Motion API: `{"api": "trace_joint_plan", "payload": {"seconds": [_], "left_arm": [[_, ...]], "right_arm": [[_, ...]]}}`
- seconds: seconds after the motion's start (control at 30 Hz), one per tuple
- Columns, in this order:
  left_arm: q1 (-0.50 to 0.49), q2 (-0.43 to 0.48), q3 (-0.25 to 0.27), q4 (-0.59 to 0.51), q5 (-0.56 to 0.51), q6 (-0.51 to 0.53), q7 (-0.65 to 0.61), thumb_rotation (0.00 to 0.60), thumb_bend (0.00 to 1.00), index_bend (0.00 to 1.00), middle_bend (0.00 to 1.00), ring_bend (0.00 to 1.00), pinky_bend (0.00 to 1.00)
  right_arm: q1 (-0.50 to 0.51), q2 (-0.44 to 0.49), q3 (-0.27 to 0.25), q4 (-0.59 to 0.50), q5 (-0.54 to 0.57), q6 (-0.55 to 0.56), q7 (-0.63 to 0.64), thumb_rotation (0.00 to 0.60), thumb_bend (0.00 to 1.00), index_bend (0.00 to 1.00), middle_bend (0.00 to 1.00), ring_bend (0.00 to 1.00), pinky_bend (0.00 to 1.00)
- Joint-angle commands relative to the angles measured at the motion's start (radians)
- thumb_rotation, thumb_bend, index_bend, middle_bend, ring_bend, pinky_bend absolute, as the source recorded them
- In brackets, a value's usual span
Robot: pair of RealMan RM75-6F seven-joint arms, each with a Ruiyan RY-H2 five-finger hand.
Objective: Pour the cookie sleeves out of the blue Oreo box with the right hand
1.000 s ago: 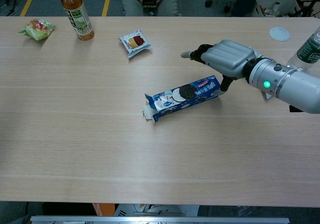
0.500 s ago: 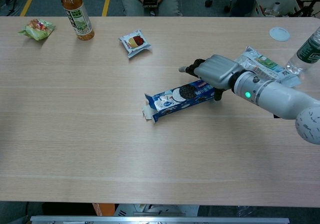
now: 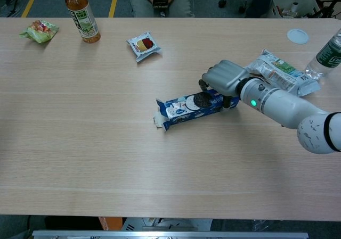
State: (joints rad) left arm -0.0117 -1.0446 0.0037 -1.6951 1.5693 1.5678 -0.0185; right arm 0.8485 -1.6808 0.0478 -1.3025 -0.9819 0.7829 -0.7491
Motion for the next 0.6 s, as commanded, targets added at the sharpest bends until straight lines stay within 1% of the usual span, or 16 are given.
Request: {"api": "trace_joint_plan", "payload": {"seconds": [0.03,0.17,0.27,0.37,0.6], "left_arm": [[0.002,-0.001,-0.001,0.006,-0.003,0.0,-0.008,0.6,0.2,0.13,0.11,0.12,0.06],[0.003,-0.004,0.0,0.015,-0.004,-0.001,-0.017,0.6,0.2,0.13,0.11,0.12,0.06],[0.002,-0.006,-0.001,0.02,-0.006,-0.003,-0.021,0.6,0.2,0.13,0.11,0.12,0.06],[0.002,-0.008,-0.002,0.025,-0.004,-0.001,-0.026,0.6,0.2,0.13,0.11,0.12,0.06],[0.002,-0.016,-0.003,0.034,-0.01,-0.007,-0.035,0.6,0.2,0.13,0.11,0.12,0.06]], "right_arm": [[-0.001,0.008,0.003,-0.003,0.001,0.006,0.013,0.6,0.06,0.47,0.41,0.35,0.49],[-0.006,0.044,0.006,-0.038,-0.018,0.025,0.038,0.6,0.06,0.47,0.42,0.36,0.52],[-0.007,0.094,0.011,-0.083,-0.037,0.041,0.05,0.6,0.06,0.47,0.42,0.36,0.54],[-0.002,0.165,0.021,-0.14,-0.048,0.049,0.054,0.6,0.06,0.47,0.42,0.36,0.54],[0.026,0.342,0.067,-0.284,-0.057,0.068,0.051,0.6,0.06,0.47,0.42,0.37,0.54]]}}
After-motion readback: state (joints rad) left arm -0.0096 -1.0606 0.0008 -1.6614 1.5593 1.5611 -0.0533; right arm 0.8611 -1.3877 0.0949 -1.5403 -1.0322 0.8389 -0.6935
